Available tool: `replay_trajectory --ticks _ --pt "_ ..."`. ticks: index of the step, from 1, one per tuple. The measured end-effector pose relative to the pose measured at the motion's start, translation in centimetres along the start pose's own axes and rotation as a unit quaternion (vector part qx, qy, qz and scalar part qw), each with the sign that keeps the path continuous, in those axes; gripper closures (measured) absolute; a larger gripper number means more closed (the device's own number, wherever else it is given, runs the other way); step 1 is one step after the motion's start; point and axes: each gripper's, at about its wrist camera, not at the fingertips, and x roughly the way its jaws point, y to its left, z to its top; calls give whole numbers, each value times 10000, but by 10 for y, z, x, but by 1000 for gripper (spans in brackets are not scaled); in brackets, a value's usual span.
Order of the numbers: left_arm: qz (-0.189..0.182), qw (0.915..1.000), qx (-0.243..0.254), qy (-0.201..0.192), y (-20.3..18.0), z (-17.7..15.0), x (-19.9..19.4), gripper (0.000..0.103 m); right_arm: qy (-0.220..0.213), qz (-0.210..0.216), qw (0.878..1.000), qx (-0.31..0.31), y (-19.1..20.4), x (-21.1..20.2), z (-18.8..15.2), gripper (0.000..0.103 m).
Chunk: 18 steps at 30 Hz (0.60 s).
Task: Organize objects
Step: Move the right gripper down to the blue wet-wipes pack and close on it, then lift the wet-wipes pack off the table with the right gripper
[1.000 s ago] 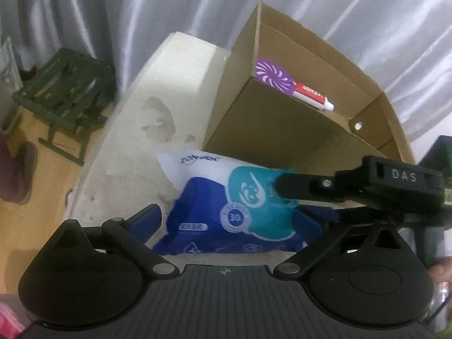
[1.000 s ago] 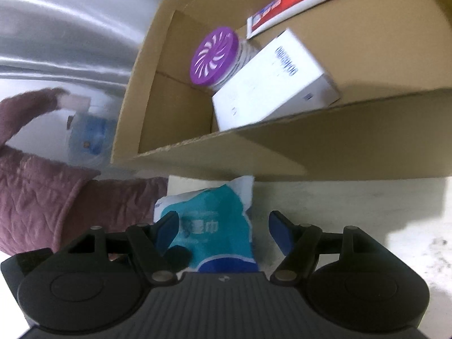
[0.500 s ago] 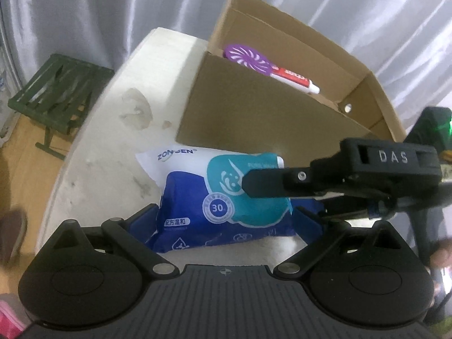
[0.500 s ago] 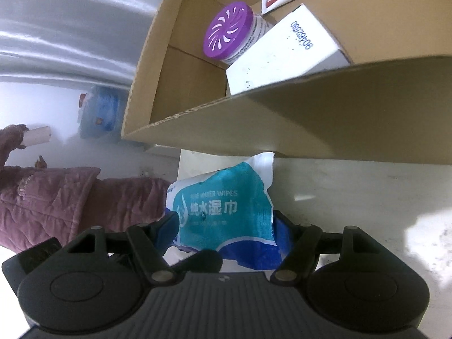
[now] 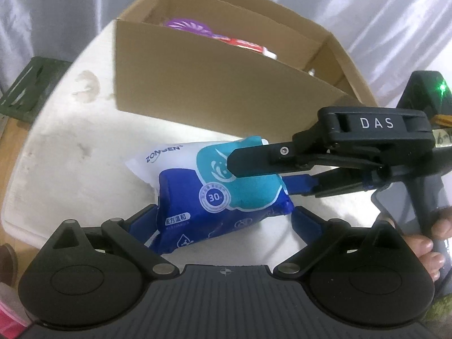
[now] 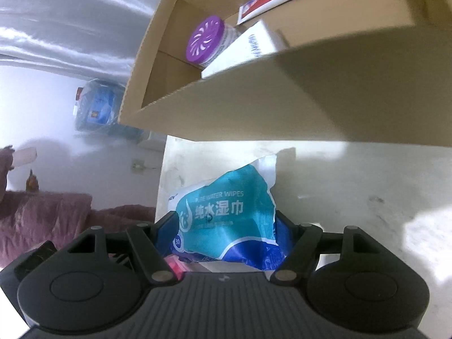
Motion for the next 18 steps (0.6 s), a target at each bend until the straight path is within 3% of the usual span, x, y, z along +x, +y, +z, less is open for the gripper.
replay_trajectory --ticks 8,18 --pt "120 9993 306 181 -36 -8 7 4 -65 18 9999 136 -23 -20 -9 29" --pt "174 9987 444 185 -62 -14 7 4 -163 -85 9998 -8 -14 -14 -12 29"
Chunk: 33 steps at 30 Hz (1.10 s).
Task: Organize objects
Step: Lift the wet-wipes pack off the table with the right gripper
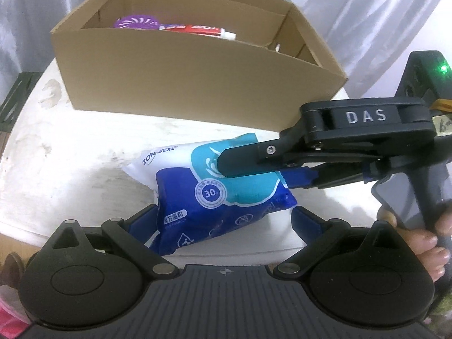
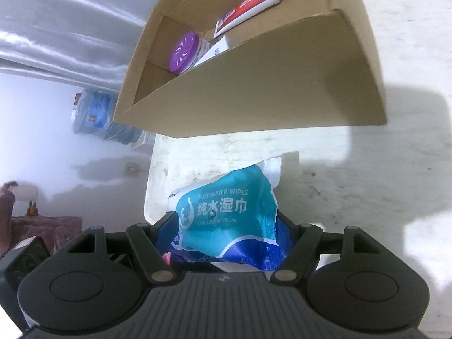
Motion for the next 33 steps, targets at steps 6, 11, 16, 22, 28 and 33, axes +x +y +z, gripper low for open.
replay_trajectory --ticks 6,11,16,22,28,33 --pt "-255 9995 163 67 -10 0 6 4 -215 -126 9996 131 -22 -19 -5 29" --pt "-516 9981 331 112 -11 0 11 4 -513 -106 9981 335 -36 -34 -6 29" --pt "-509 9974 492 -155 0 -10 -11 4 -854 82 9945 607 -49 -42 -5 29" --pt "-273 9987 417 -58 13 -4 -8 4 -916 -46 9946 479 -46 -32 -7 29" --pt "-384 9984 366 169 13 -1 10 16 -818 -51 9957 429 -47 -23 -11 30" --pt "-383 9980 426 282 5 3 10 23 -789 80 9961 392 -52 -24 -13 34"
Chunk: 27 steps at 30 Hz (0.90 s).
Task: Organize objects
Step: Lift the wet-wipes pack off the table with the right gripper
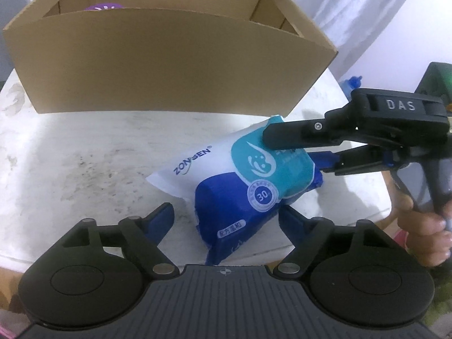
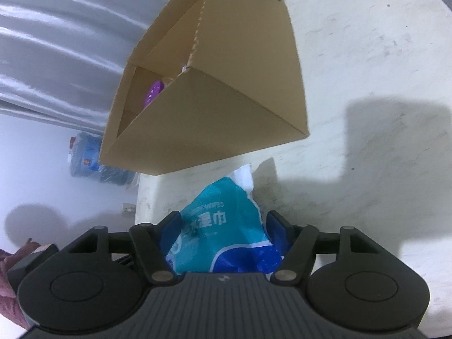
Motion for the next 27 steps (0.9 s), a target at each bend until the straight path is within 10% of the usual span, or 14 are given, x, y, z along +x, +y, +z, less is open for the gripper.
replay_trajectory --ticks 27 --pt "427 9986 227 195 -21 -1 -13 30 95 -135 9992 -372 -1 -21 -11 38"
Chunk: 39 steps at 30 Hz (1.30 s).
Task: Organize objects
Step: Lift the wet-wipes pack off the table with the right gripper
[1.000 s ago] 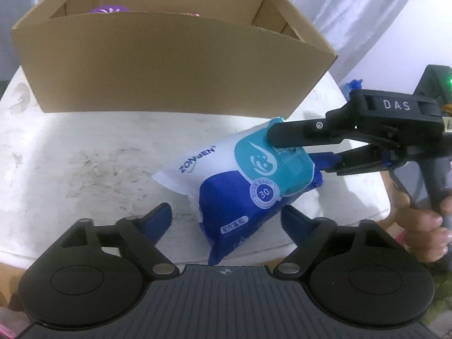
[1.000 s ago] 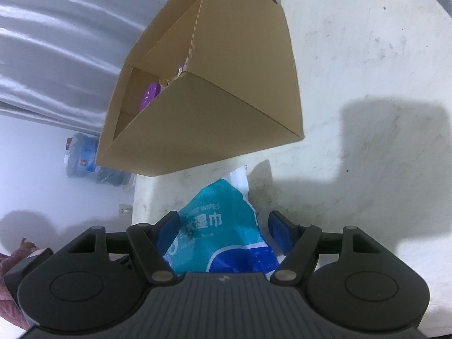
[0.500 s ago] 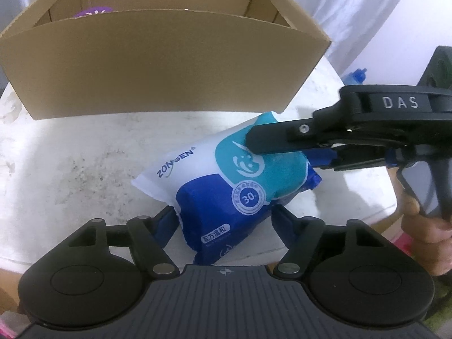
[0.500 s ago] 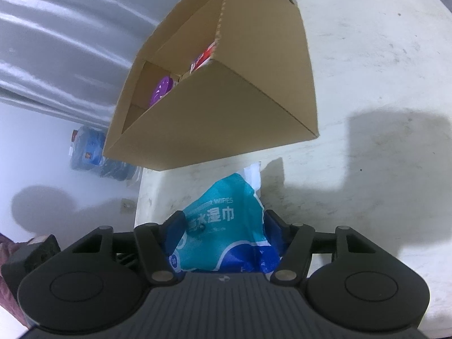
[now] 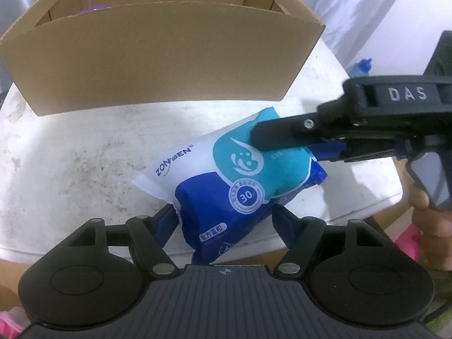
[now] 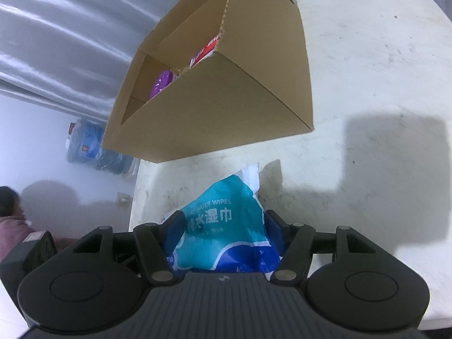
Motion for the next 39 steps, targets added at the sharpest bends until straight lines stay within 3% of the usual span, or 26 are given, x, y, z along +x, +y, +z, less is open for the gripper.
replay_trajectory --ticks 12,39 --pt "-12 10000 4 26 0 5 2 20 66 5 10000 -43 -1 0 -3 35" --pt "114 9998 -59 140 -19 7 4 18 153 18 9998 -137 -2 1 -7 30"
